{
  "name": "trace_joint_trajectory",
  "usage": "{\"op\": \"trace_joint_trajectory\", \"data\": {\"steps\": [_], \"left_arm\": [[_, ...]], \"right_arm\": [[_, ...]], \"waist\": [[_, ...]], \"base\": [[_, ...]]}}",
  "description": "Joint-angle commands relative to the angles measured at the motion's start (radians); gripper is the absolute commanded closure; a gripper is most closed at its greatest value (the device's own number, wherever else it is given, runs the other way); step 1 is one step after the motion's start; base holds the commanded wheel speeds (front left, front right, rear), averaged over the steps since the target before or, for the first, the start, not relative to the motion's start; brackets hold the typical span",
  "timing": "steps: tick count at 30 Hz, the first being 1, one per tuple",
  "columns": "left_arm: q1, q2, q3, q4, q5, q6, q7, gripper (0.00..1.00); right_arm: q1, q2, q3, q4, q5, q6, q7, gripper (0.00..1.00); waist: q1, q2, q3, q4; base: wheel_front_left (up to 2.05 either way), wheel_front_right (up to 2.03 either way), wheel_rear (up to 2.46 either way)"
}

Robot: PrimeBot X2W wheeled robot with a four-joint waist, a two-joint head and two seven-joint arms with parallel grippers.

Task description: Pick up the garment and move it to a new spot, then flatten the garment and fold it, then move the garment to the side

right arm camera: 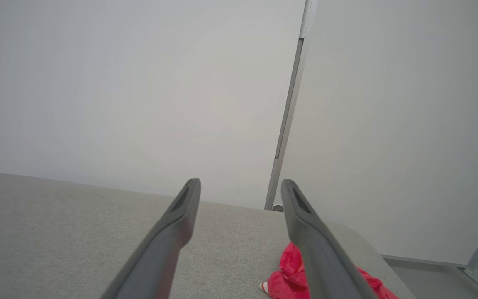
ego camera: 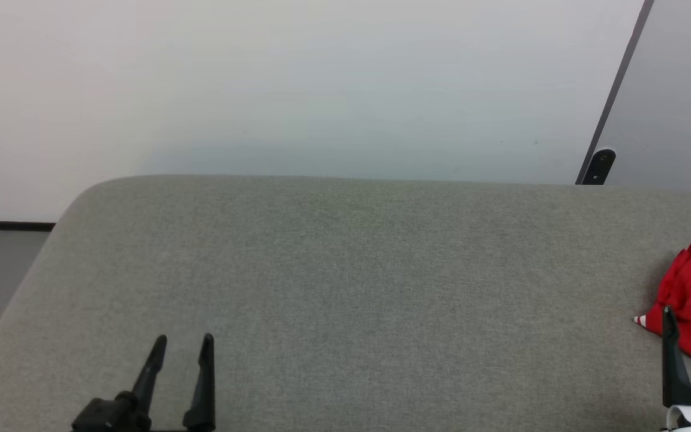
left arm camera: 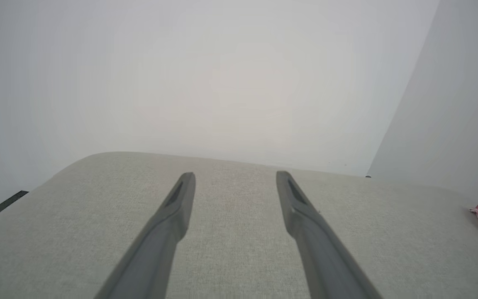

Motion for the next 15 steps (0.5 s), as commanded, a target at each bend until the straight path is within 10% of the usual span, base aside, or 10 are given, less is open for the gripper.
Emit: {"op": "trace_joint_trajectory", "data": {"steps": [1,15], "left_arm": [[-0.003,0.004,-0.005,0.013,0.002,-0.003,0.001,0.00],[-0.028,0.035,-0.047,0.081,-0.018,-0.003,0.001,0.00]], "right_arm": [[-0.013,0.006,0.006,0.005,0.001,-0.001,-0.005,0.00],[-0.024,-0.012,0.041,0.054,0.022,-0.001,-0.005,0.00]], "waist": [[0.0000,0.0000,-0.002,0.003],[0.0000,0.0000,-0.016,0.015]], "base": [[0.00,0.00,0.00],[0.00,0.00,0.00]]}}
